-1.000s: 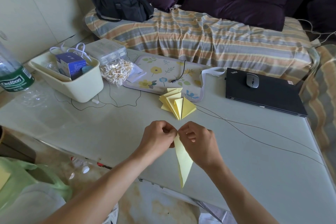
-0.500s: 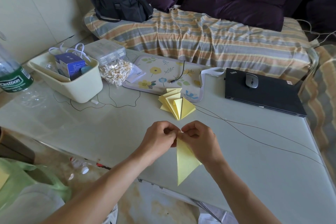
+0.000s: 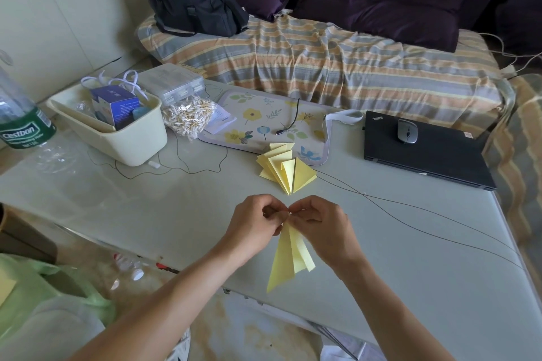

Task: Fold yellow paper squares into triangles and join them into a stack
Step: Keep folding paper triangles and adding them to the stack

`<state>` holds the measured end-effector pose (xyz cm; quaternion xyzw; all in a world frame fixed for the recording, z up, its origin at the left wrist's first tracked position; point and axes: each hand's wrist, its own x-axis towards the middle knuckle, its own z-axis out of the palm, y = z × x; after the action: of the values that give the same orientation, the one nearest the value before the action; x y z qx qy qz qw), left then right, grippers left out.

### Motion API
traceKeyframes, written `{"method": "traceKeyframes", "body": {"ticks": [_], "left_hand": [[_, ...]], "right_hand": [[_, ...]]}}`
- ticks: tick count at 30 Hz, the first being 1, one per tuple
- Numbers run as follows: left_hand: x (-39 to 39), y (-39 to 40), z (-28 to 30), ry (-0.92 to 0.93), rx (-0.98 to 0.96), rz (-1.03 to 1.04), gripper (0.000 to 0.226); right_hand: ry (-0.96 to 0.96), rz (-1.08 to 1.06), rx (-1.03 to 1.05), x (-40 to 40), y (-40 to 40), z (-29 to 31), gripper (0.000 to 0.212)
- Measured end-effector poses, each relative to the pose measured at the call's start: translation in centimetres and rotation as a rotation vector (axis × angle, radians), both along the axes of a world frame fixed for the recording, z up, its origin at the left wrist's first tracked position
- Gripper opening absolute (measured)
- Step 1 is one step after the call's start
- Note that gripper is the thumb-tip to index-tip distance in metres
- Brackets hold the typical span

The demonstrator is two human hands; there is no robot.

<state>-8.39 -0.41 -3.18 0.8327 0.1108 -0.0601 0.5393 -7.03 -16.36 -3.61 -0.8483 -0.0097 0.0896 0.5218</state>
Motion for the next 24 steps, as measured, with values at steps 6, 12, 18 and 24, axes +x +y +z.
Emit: {"method": "traceKeyframes", "body": {"ticks": [6, 12, 18, 24], "left_hand": [[0.26, -0.1, -0.07, -0.011, 0.017, 0.039, 0.014], [0.19, 0.02, -0.41, -0.007, 0.008, -0.03, 0.011], [0.24, 0.2, -0.43, -0.029, -0.002, -0.009, 0.008], [0.43, 0.22, -0.56, -0.032, 0.007, 0.078, 0.008]], "right_hand": [[0.046, -0.024, -0.046, 0.05, 0.0, -0.04, 0.01], [0.055, -0.053, -0.048, 0.1, -0.08, -0.13, 0.012], [0.043, -0.021, -0.03, 0.03, -0.04, -0.06, 0.01], [0.123, 0.0, -0.043, 0.17, -0.26, -0.08, 0.012]]}}
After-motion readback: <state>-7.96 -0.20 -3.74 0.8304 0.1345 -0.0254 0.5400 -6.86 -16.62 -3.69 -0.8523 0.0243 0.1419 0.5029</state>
